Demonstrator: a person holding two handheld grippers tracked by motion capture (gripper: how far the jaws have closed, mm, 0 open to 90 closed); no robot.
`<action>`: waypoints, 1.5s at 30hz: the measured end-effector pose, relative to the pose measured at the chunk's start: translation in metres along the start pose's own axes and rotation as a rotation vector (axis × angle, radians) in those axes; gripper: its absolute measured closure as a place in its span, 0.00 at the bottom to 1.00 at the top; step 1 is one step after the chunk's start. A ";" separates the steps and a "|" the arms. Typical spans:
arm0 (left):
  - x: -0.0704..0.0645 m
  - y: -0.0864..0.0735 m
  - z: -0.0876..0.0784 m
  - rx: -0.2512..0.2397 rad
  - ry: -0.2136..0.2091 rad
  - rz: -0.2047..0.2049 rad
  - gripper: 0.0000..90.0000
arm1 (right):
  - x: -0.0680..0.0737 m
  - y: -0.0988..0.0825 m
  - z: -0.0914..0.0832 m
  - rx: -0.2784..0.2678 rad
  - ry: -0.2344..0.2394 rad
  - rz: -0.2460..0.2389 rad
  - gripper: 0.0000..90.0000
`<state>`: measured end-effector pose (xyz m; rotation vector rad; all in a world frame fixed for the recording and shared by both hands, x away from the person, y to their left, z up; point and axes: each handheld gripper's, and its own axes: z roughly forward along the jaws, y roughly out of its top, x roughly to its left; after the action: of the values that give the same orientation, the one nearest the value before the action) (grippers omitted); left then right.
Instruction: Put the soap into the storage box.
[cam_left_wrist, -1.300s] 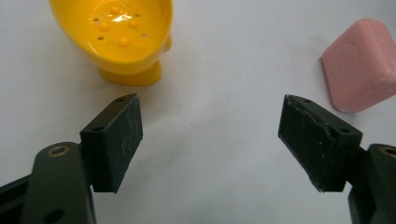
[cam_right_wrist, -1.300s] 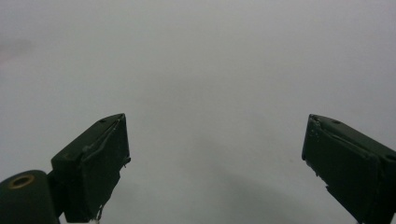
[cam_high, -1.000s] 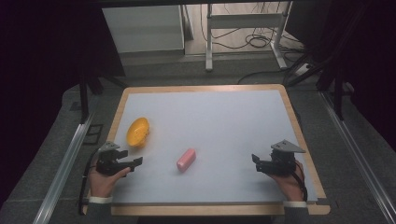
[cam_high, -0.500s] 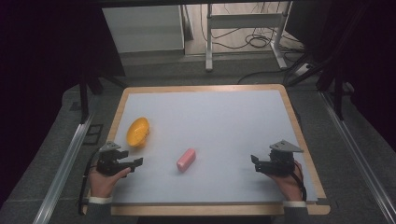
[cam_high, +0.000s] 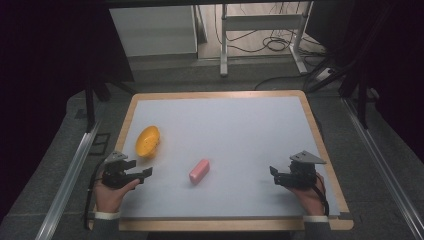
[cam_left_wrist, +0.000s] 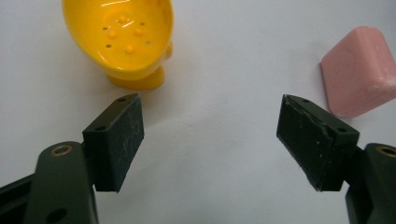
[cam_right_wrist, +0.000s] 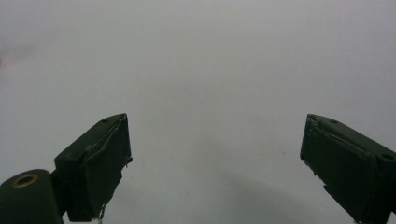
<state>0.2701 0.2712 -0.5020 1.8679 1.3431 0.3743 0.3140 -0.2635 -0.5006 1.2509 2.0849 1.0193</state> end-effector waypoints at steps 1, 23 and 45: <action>-0.003 0.001 0.000 0.006 0.002 0.008 0.26 | 0.000 0.000 -0.001 -0.002 0.000 0.008 0.09; -0.026 0.018 -0.004 0.038 -0.001 0.068 0.25 | -0.008 0.001 -0.011 -0.023 -0.007 0.030 0.09; -0.056 0.039 0.014 0.090 -0.042 0.165 0.24 | -0.006 -0.001 -0.010 -0.009 -0.030 0.013 0.09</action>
<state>0.2831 0.2095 -0.4709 2.0572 1.1990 0.3615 0.3094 -0.2728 -0.4950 1.2693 2.0505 1.0085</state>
